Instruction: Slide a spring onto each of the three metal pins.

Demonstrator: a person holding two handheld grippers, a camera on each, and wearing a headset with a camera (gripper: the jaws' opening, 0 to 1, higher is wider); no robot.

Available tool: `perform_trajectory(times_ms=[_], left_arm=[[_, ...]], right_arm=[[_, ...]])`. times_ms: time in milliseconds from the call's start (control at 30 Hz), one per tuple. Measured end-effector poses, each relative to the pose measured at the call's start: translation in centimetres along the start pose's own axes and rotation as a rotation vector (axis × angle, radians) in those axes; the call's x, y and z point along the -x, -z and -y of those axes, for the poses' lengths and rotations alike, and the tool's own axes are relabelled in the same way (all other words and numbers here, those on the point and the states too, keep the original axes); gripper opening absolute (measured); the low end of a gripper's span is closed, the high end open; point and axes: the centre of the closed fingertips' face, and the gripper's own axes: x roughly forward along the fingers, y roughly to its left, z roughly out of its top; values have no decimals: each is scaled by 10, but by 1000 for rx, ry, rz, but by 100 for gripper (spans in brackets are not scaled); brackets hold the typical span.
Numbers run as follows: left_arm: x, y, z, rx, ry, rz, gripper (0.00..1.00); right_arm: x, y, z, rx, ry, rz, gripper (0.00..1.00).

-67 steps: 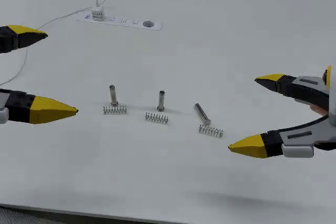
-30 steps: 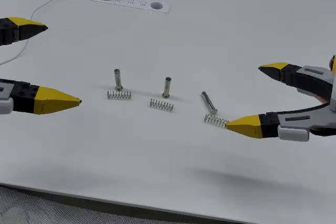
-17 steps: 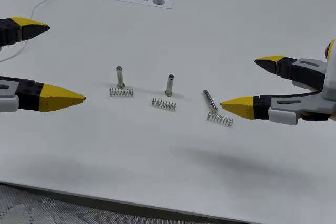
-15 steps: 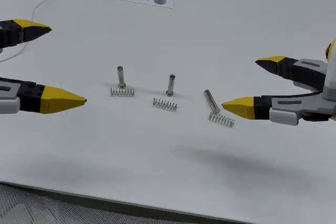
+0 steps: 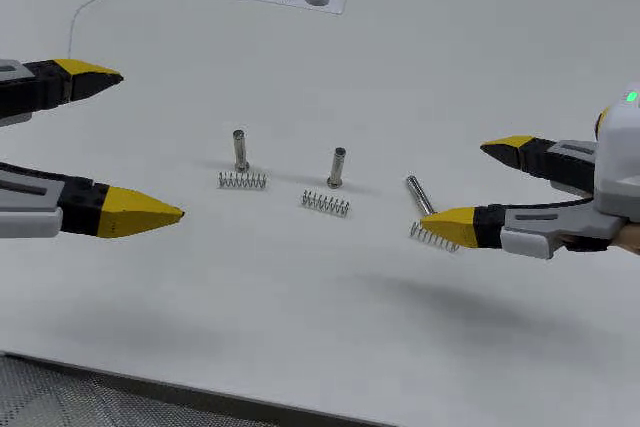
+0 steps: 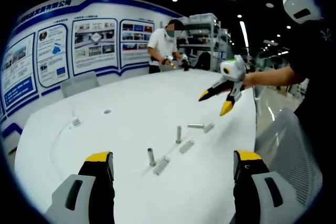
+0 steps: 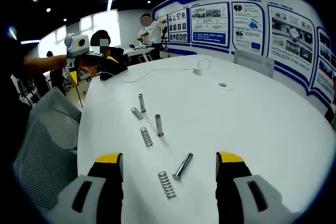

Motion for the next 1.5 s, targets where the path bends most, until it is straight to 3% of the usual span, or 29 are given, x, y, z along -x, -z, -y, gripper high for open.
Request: perform_trajectory(times_ms=[100, 200, 600, 700, 933, 1133, 1333, 1500], left_arm=[[-2, -1, 0, 6, 2, 4, 97], [-3, -3, 1, 15, 4, 21, 97], [-6, 1, 6, -2, 6, -10, 96], [-4, 1, 8, 4, 7, -4, 97], [1, 3, 1, 16, -16, -4, 97], [0, -3, -2, 35, -34, 26, 97], [-2, 1, 4, 21, -12, 4, 97], [3, 0, -3, 30, -29, 8, 96]], right_arm=[[-4, 1, 4, -3, 13, -11, 69], [-8, 2, 12, 28, 61, -25, 64], [-23, 3, 18, 22, 79, -31, 59], [-28, 6, 26, 11, 110, -49, 58], [-35, 7, 30, -3, 116, -55, 51], [-47, 25, 33, -17, 111, -132, 44], [-61, 34, 36, -33, 113, -181, 33], [-69, 37, 36, -47, 118, -211, 31]])
